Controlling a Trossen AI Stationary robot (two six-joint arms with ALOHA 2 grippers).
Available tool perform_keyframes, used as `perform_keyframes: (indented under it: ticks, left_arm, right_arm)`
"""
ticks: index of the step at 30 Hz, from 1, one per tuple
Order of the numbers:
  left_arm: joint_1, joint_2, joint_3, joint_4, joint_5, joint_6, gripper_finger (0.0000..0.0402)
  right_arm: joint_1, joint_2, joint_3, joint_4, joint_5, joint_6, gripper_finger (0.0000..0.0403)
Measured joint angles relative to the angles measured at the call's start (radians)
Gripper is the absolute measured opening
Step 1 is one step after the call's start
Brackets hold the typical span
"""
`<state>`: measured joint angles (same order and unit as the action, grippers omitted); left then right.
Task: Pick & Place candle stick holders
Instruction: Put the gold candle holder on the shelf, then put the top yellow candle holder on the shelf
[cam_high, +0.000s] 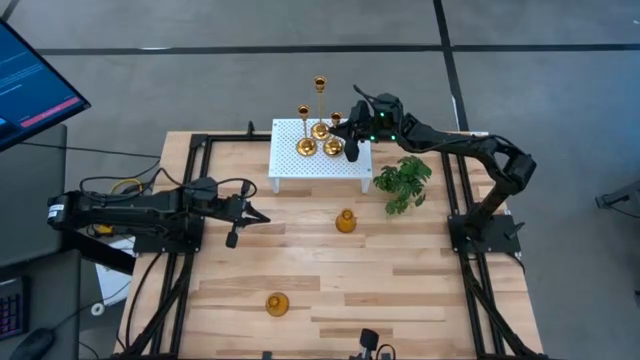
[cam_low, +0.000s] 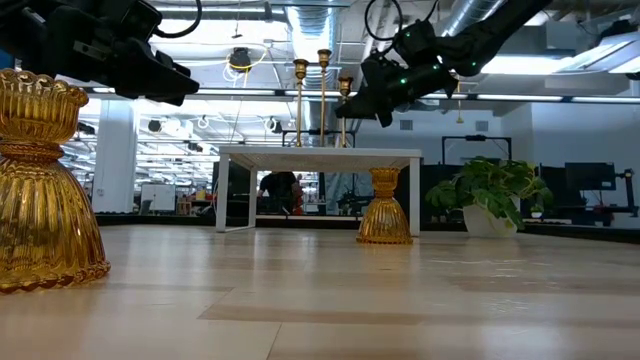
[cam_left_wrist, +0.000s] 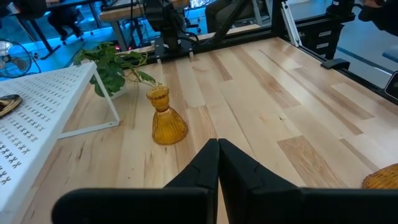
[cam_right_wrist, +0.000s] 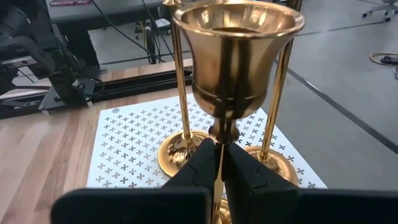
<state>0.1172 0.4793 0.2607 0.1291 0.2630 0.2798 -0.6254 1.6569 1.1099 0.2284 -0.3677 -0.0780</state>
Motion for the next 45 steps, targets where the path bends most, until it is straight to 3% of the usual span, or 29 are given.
perform_keyframes:
  ticks: [9,22,30,36,45]
  left_arm:
    - [0.0,0.0,0.0,0.0,0.0,0.0,0.001]
    - [0.0,0.0,0.0,0.0,0.0,0.0,0.001]
    - [0.0,0.0,0.0,0.0,0.0,0.0,0.001]
    - [0.0,0.0,0.0,0.0,0.0,0.0,0.001]
    - [0.0,0.0,0.0,0.0,0.0,0.0,0.001]
  right_arm:
    - [0.008,0.0,0.0,-0.004,0.002,0.0,0.0033]
    - [0.011,-0.014,0.0,-0.015,0.001,-0.003,0.0166]
    - [0.001,-0.099,0.0,-0.157,-0.005,-0.018,0.0238]
    - [0.004,-0.21,0.0,-0.395,-0.004,-0.068,0.0239]
    - [0.109,-0.364,0.0,-0.74,-0.005,-0.128,0.0202]
